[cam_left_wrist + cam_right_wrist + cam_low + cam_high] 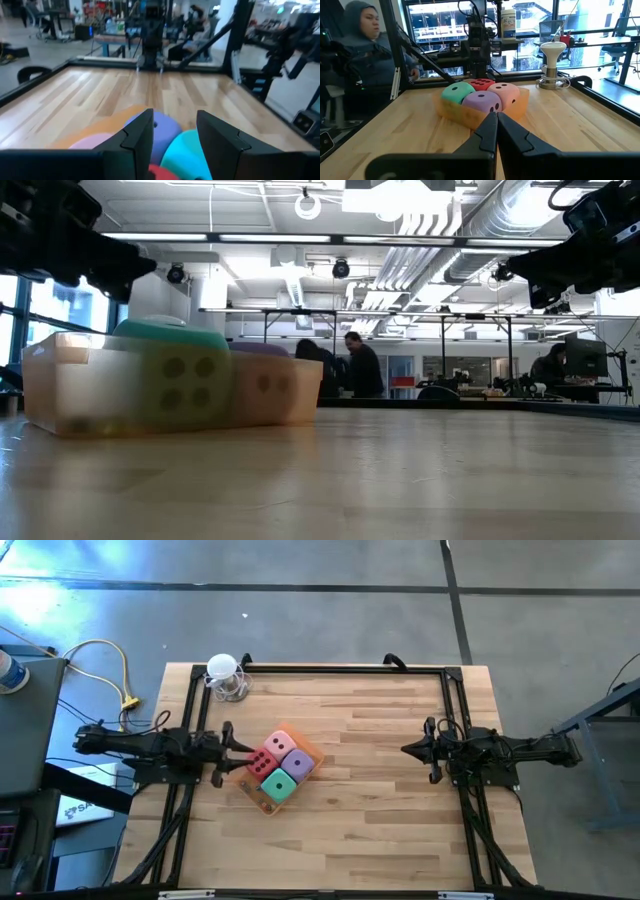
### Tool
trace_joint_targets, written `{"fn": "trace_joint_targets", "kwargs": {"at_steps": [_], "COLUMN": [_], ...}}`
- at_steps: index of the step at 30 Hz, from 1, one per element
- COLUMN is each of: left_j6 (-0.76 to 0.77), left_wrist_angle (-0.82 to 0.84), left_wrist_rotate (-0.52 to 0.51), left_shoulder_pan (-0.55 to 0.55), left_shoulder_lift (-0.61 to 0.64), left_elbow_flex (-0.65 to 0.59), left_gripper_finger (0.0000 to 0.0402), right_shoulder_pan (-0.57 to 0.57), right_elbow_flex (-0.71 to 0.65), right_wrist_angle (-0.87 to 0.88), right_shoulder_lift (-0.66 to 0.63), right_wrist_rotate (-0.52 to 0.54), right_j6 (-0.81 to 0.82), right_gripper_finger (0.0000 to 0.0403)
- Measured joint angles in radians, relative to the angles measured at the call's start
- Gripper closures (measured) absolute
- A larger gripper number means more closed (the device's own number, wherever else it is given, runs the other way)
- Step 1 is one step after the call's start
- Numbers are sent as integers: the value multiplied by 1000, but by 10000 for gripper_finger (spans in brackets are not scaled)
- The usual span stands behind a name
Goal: Pick & Place Dice
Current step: Return to Home Position
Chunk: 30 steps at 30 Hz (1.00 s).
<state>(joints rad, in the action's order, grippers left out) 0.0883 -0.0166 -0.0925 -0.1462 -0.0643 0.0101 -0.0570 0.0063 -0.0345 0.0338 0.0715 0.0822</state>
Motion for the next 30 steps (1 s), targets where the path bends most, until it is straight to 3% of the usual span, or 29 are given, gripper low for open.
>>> {"fn": "trace_joint_targets", "kwargs": {"at_steps": [30], "left_j6": [1], "left_wrist_angle": [0], "left_wrist_rotate": [3], "left_shoulder_pan": [-16], "left_shoulder_lift": [43], "left_elbow_flex": [0], "left_gripper_finger": [257], "right_shoulder_pan": [0], "right_elbow_flex": [0], "right_wrist_angle": [0], "right_shoulder_lift": [0], "right_wrist_rotate": [0], "right_j6": [0], "right_gripper_finger": [401]}}
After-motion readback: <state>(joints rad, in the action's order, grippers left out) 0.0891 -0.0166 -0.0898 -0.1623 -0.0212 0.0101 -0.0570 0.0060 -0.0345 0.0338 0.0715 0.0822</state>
